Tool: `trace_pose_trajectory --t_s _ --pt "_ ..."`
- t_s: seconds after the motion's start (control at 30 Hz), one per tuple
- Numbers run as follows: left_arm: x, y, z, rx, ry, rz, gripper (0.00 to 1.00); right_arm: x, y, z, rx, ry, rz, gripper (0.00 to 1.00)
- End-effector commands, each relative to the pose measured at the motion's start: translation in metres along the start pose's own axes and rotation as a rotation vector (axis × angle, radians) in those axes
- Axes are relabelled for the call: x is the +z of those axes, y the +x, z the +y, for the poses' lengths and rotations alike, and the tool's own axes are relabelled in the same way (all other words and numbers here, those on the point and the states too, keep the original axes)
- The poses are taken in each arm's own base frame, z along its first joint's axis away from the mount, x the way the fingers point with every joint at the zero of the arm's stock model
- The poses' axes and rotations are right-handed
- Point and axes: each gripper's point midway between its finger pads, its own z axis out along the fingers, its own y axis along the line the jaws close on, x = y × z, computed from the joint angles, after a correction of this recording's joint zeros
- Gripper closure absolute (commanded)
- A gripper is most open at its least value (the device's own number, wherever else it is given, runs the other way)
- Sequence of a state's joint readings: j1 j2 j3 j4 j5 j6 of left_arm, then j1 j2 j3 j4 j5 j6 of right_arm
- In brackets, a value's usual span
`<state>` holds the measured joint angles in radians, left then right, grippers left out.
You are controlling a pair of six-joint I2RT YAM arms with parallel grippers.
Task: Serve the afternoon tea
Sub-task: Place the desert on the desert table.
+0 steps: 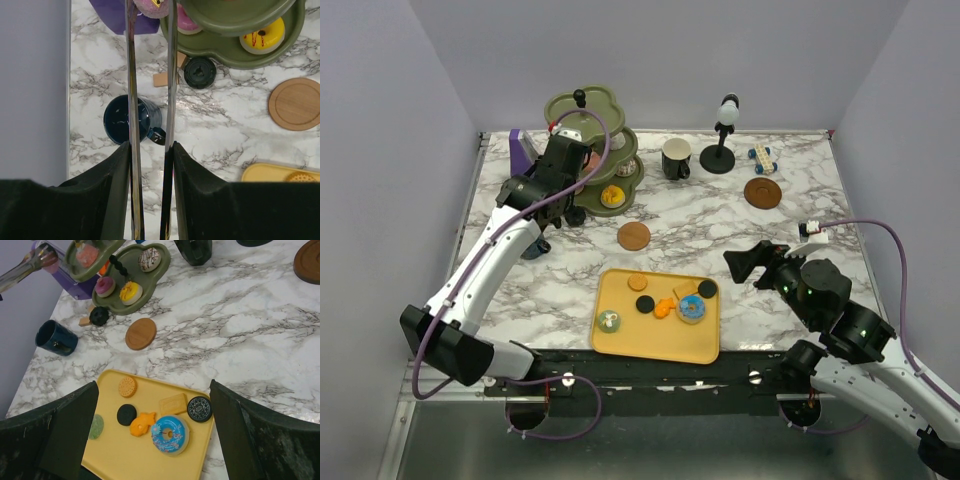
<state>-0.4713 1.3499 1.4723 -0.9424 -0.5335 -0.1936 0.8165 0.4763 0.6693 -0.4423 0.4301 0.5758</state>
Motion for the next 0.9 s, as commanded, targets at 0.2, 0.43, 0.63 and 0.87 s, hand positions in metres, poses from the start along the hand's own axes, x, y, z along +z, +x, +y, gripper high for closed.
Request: trace_pose_trajectory --t_s 0.2,0.43,0.63,0.87 --pt "0.021 -0.041 -0.007 -0.026 0.035 -0.072 0.63 -0.001 0.000 0.003 0.005 -0.023 -0.005 0.00" --pt "0.037 -0.048 0.003 -0.054 0.022 -0.068 0.63 -0.001 0.001 0.003 0.003 -0.020 -0.002 0.00" --pt "0.043 -0.057 0.006 -0.072 0.032 -0.082 0.63 0.001 0.002 0.003 -0.001 -0.015 0.004 0.00" --pt "0.053 -0.059 -0.006 -0.076 0.068 -0.070 0.63 0.002 0.002 0.002 -0.004 -0.009 0.006 0.00"
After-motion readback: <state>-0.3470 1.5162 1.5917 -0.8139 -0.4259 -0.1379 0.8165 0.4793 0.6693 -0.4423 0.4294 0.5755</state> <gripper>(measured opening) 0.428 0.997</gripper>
